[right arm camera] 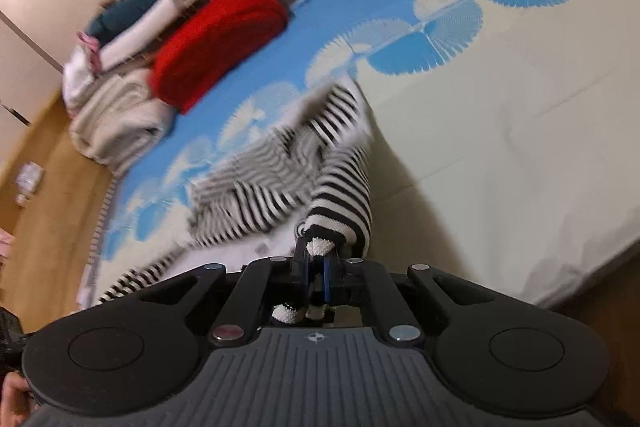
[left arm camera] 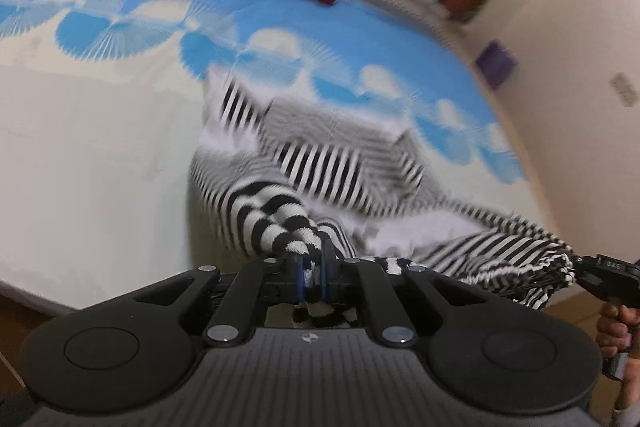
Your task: Fold small clothes
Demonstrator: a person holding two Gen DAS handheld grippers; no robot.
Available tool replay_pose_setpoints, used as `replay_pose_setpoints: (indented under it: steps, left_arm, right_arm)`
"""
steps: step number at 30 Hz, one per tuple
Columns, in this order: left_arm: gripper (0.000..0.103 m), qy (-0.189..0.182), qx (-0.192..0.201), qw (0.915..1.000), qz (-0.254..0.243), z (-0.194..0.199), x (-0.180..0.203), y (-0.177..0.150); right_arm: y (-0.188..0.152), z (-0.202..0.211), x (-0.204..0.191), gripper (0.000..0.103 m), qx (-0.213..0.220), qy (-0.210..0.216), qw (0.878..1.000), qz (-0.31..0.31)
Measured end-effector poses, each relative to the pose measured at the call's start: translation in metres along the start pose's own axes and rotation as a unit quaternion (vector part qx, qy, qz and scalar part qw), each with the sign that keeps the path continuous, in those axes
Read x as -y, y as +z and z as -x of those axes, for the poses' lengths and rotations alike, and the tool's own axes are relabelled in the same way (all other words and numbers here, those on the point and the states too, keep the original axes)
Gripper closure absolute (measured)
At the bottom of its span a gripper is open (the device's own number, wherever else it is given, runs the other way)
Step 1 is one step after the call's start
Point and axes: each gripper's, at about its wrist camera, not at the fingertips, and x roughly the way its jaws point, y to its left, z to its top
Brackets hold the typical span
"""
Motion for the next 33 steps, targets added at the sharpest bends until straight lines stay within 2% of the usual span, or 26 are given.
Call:
replay_pose_setpoints:
  steps: [3, 6, 10, 13, 15, 17, 18, 19, 20, 21, 22, 24, 27, 30, 31, 33]
  left_arm:
    - [0.095, -0.020, 0.012, 0.9997, 0.010, 0.000, 0.000, 0.009]
    - [0.095, 0.005, -0.002, 0.9996, 0.026, -0.038, -0.009, 0.028]
    - [0.095, 0.031, -0.018, 0.9977, 0.058, -0.100, -0.035, 0.066]
    - [0.095, 0.044, -0.019, 0.9937, 0.101, -0.147, -0.064, 0.091]
    - [0.095, 0.043, -0.013, 0.9908, 0.128, -0.176, -0.084, 0.098]
    - [0.089, 0.042, -0.002, 0.9898, 0.136, -0.206, -0.102, 0.091]
    - [0.086, 0.061, -0.043, 0.9814, 0.177, -0.219, -0.112, 0.089]
    - [0.086, 0.064, -0.066, 0.9713, 0.219, -0.227, -0.122, 0.093]
    - [0.086, 0.036, -0.052, 0.9679, 0.243, -0.227, -0.128, 0.099]
    - [0.081, 0.020, -0.034, 0.9688, 0.245, -0.226, -0.131, 0.106]
    - [0.075, 0.014, -0.022, 0.9712, 0.237, -0.224, -0.131, 0.113]
    - [0.074, 0.008, -0.015, 0.9733, 0.229, -0.222, -0.135, 0.121]
    - [0.074, -0.001, -0.005, 0.9747, 0.224, -0.212, -0.137, 0.121]
    - [0.073, -0.013, 0.012, 0.9782, 0.207, -0.192, -0.133, 0.116]
    - [0.072, -0.004, 0.023, 0.9809, 0.193, -0.183, -0.128, 0.114]
    - [0.067, 0.027, 0.039, 0.9878, 0.148, -0.168, -0.116, 0.107]
  right_arm:
    - [0.000, 0.034, -0.010, 0.098, 0.025, 0.030, 0.999, -0.003]
    - [0.011, 0.032, -0.012, 0.098, 0.038, 0.033, 0.999, 0.000]
    - [0.038, -0.032, -0.011, 0.098, 0.012, 0.006, 1.000, 0.001]
    - [0.065, -0.090, -0.008, 0.098, -0.009, -0.016, 1.000, 0.008]
    - [0.077, -0.122, -0.007, 0.098, -0.011, -0.025, 1.000, 0.014]
    - [0.081, -0.149, -0.004, 0.097, -0.007, -0.025, 0.999, 0.023]
    - [0.080, -0.161, -0.002, 0.097, -0.004, -0.033, 0.999, 0.040]
    - [0.075, -0.173, 0.001, 0.097, 0.001, -0.044, 0.997, 0.058]
    - [0.067, -0.185, 0.006, 0.093, -0.003, -0.056, 0.996, 0.068]
    - [0.066, -0.200, 0.007, 0.091, -0.039, -0.091, 0.993, 0.056]
    - [0.069, -0.207, 0.008, 0.090, -0.044, -0.101, 0.993, 0.038]
    - [0.085, -0.210, 0.004, 0.090, -0.016, -0.075, 0.997, 0.021]
    - [0.098, -0.208, 0.004, 0.082, 0.017, -0.069, 0.997, 0.015]
    - [0.100, -0.192, 0.006, 0.065, 0.054, -0.074, 0.996, 0.005]
    - [0.100, -0.184, 0.004, 0.058, 0.070, -0.075, 0.995, 0.014]
    - [0.100, -0.174, 0.002, 0.055, 0.089, -0.083, 0.992, 0.036]
